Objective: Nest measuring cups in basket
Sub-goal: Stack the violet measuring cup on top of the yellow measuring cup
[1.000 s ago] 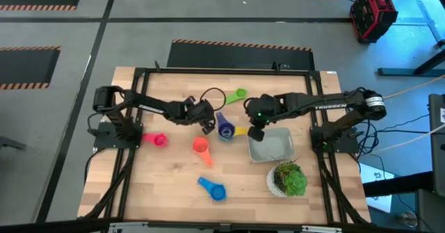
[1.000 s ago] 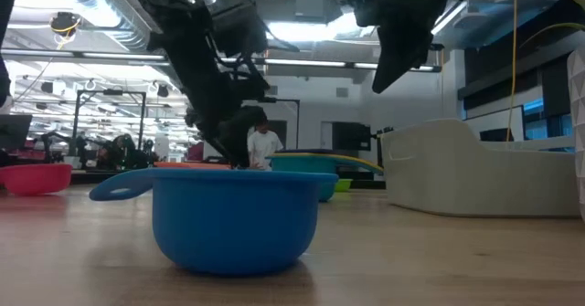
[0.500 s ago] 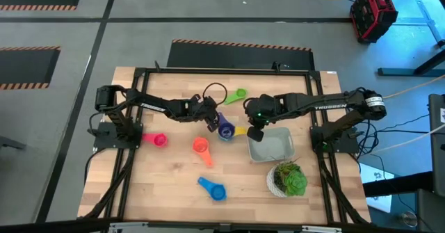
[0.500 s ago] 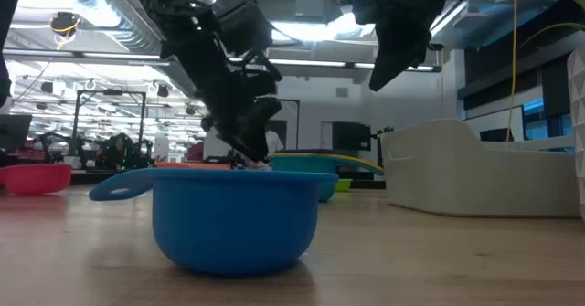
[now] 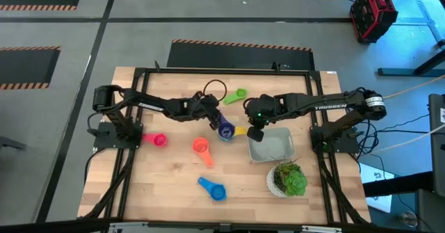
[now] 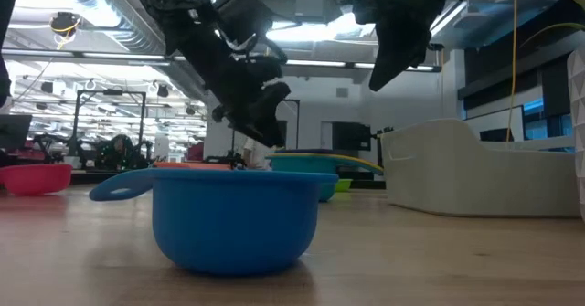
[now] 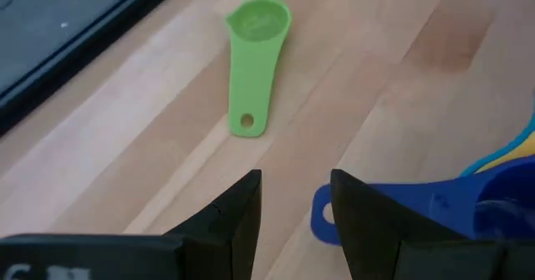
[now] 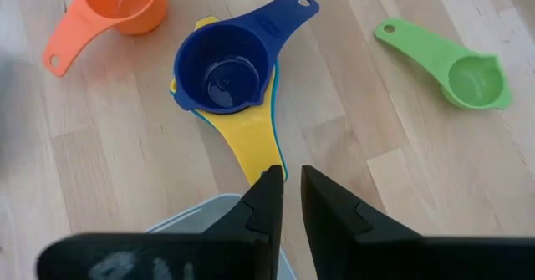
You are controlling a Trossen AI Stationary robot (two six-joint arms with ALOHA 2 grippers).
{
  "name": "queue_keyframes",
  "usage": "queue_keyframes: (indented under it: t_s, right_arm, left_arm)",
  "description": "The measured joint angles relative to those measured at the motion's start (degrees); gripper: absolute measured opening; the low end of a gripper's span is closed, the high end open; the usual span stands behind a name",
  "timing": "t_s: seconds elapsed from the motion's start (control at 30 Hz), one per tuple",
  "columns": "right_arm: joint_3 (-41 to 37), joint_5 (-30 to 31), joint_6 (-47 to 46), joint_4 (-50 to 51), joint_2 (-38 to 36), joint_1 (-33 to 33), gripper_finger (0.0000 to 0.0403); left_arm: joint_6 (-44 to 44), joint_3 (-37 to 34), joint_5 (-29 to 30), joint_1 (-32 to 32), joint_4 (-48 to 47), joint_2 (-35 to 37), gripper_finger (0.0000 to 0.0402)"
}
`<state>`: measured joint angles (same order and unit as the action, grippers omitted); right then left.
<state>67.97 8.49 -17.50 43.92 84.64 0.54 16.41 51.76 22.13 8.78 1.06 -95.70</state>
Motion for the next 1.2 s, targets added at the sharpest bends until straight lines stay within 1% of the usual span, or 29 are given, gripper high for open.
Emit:
queue_keyframes:
  t_s: [0.13,0.27,0.37,0.43,0.53,0.73,0.93,1.03,1.1,1.2]
  right_arm:
    - [-0.01,0.0,0.0,0.02,0.0,0.0,0.0051]
    - [0.0,-0.02,0.0,0.02,0.0,0.0,0.0051]
    - [-0.01,-0.02,0.0,0.04,0.0,0.0,0.0051]
    - [-0.01,-0.02,0.0,0.04,0.0,0.0,0.0051]
    - [-0.01,-0.03,0.0,0.04,0.0,0.0,0.0051]
    - [-0.01,-0.04,0.0,-0.07,0.02,0.0,0.0051]
    - [0.01,-0.04,0.0,-0.31,0.02,0.0,0.0051]
    - [0.0,-0.04,0.0,-0.5,0.02,0.0,0.0051]
    - [0.0,-0.04,0.0,-0.61,0.02,0.0,0.0051]
    - [-0.01,-0.04,0.02,-0.94,0.02,0.0,0.0051]
  left_arm:
    - [-0.48,0.0,-1.23,-0.05,-2.73,1.9,0.0137]
    - [1.22,0.0,-4.06,-0.13,-8.57,4.03,0.0137]
    - [3.35,-0.04,-7.14,-0.49,-12.54,3.94,0.0137]
    - [4.44,-0.02,-9.0,-0.98,-13.48,3.54,0.0137]
    - [5.88,-0.18,-9.5,-2.02,-14.89,1.54,0.0137]
    - [6.99,-0.04,-7.38,-2.38,-12.42,-1.41,0.0137]
    - [7.03,-0.04,-7.23,-0.9,-6.28,-4.0,0.0137]
    - [6.98,-0.04,-7.23,0.25,-2.85,-4.15,0.0137]
    - [5.92,-0.04,-7.39,0.93,-0.27,-4.15,0.0135]
    - [5.01,-0.04,-9.64,1.79,4.63,-4.15,0.0133]
